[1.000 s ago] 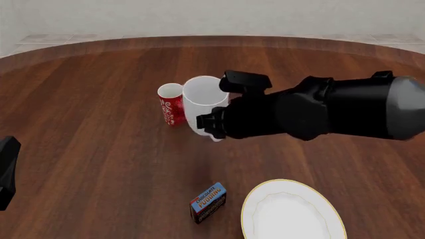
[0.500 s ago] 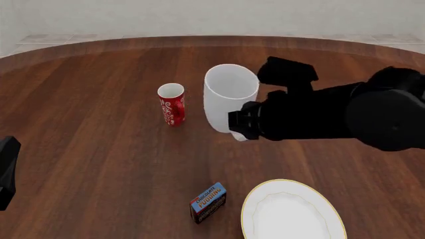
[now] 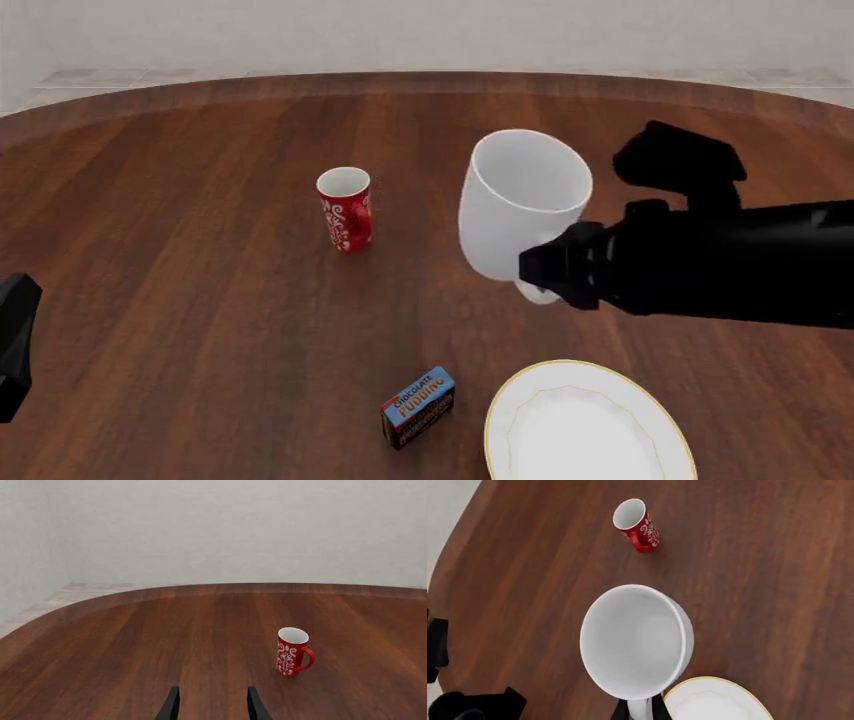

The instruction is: Put the white mug on the plate.

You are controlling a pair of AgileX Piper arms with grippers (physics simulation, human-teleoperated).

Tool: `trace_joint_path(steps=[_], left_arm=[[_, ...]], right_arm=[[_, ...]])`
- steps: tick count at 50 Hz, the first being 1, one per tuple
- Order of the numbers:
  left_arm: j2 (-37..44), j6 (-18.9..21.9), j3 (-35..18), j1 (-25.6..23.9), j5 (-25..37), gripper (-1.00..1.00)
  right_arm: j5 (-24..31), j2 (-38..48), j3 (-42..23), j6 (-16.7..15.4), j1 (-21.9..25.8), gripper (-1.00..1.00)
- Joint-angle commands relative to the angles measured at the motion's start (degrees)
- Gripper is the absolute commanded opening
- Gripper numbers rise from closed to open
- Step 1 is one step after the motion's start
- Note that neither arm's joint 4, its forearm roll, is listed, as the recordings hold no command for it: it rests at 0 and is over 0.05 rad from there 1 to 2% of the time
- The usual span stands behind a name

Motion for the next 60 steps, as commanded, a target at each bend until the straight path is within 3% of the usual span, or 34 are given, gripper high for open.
trace_joint_path(steps=[1, 60], left_arm=[[-0.23, 0.03, 0.62, 0.02, -0.41, 1.00], [-0.23, 0.02, 0.62, 0.03, -0.41, 1.00]], right_arm=[[2.36, -5.87, 2.73, 0.81, -0.69, -1.00], [17.18, -27.01, 11.45, 3.98, -1.30, -1.00]])
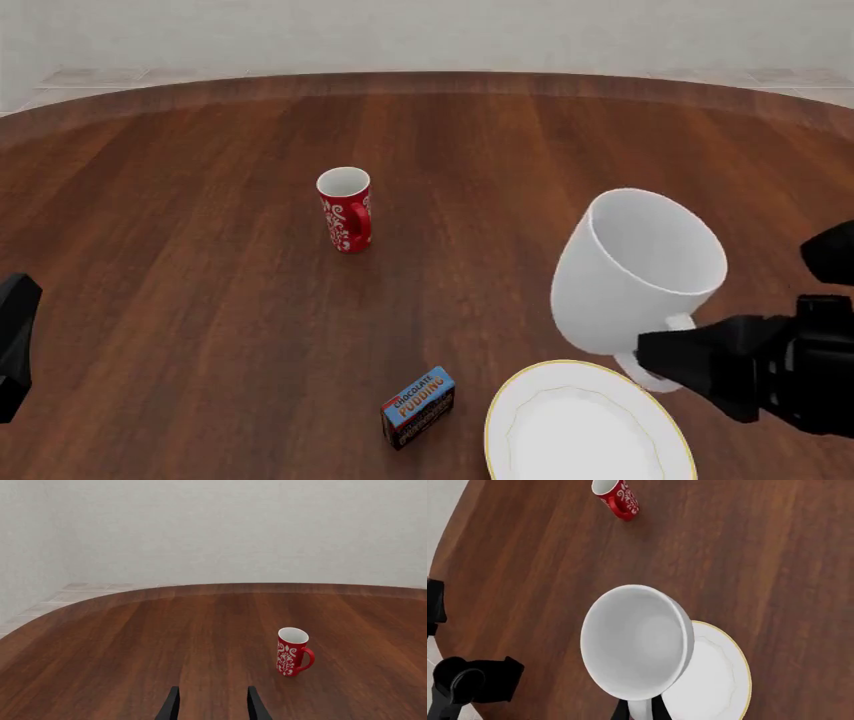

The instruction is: Put the white mug on the plate.

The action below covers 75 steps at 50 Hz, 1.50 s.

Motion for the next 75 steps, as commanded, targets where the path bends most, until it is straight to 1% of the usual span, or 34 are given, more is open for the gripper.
trace_joint_path(steps=[1, 12, 19, 36, 44, 63, 75], left_arm=[[-0.55, 0.01, 0.61, 0.03, -0.09, 1.00], [-0.21, 0.02, 0.62, 0.03, -0.43, 1.00], [-0.54, 0.03, 0.61, 0.03, -0.09, 1.00], [-0.54, 0.02, 0.61, 0.02, -0.09, 1.00], [-0.53, 0.02, 0.62, 0.02, -0.10, 1.00], [-0.21, 0.04, 0.62, 0.02, -0.43, 1.00], [-0.53, 0.03, 0.61, 0.02, -0.09, 1.00]], right_arm=[[1.79, -3.69, 2.48, 1.40, -0.77, -1.00], [0.72, -4.68, 5.66, 2.82, -0.15, -1.00], [-1.06, -4.05, 8.08, 3.70, 0.64, -1.00], [-2.57, -3.51, 10.36, 4.96, 1.66, -1.00], [-3.83, -3.14, 12.46, 6.21, 2.42, -1.00], [-6.42, -1.72, 14.92, 6.79, 2.85, -1.00], [-8.35, -1.01, 17.27, 7.82, 3.47, -1.00]])
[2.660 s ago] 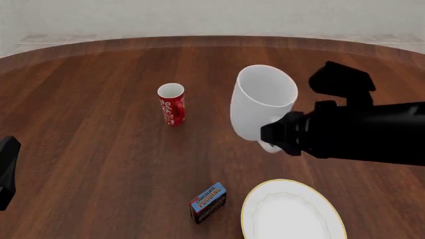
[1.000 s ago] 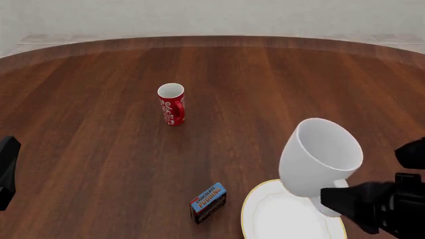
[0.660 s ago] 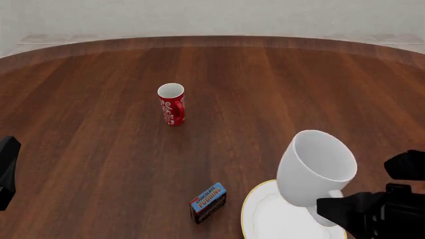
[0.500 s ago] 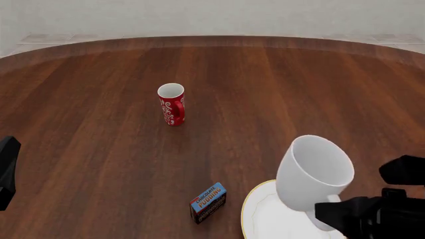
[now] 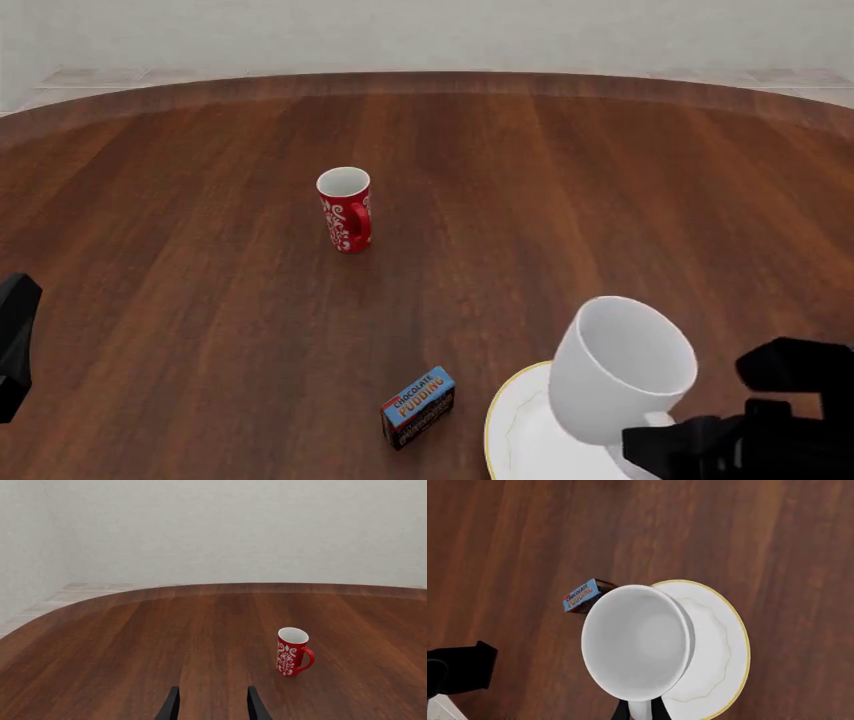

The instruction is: Put the white mug on the plate.

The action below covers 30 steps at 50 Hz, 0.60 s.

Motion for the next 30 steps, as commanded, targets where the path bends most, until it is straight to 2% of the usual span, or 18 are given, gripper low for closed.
trace_joint_path(steps=[1, 30], left_arm=[[-0.21, 0.03, 0.62, 0.02, -0.43, 1.00], [-0.54, 0.03, 0.61, 0.03, -0.10, 1.00]], right_arm=[[-1.74, 0.58, 1.85, 1.13, 0.32, -1.00], [-6.84, 4.22, 5.75, 3.44, 1.67, -1.00]])
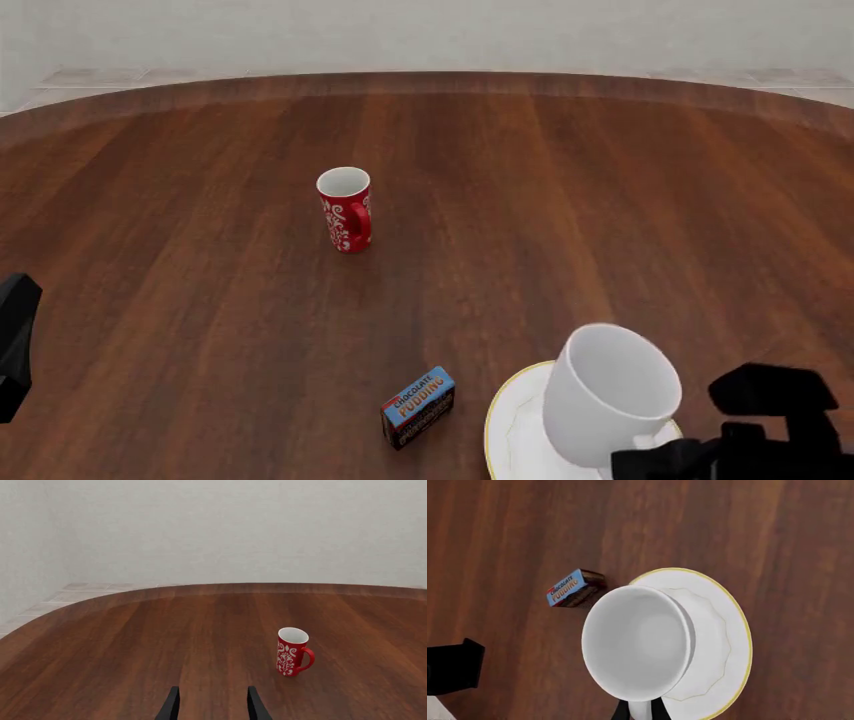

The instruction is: Put the white mug on the plate.

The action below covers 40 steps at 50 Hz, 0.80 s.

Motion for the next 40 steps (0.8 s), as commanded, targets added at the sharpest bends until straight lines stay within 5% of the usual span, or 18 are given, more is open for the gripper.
trace_joint_path(steps=[1, 16, 17, 40], left_arm=[[-0.23, 0.02, 0.62, 0.02, -0.41, 1.00], [-0.54, 0.01, 0.62, 0.05, -0.08, 1.00], [-0.21, 0.02, 0.62, 0.02, -0.42, 1.00], [-0.54, 0.00, 0.62, 0.03, -0.08, 1.00]], right_arm=[[-1.33, 0.75, 1.03, 0.90, -0.09, -1.00], [-0.41, 0.32, 0.82, 0.95, -0.64, -1.00], [-0.33, 0.25, 0.77, 0.86, -0.67, 1.00], [0.72, 0.09, 0.10, 0.35, -1.23, 1.00]])
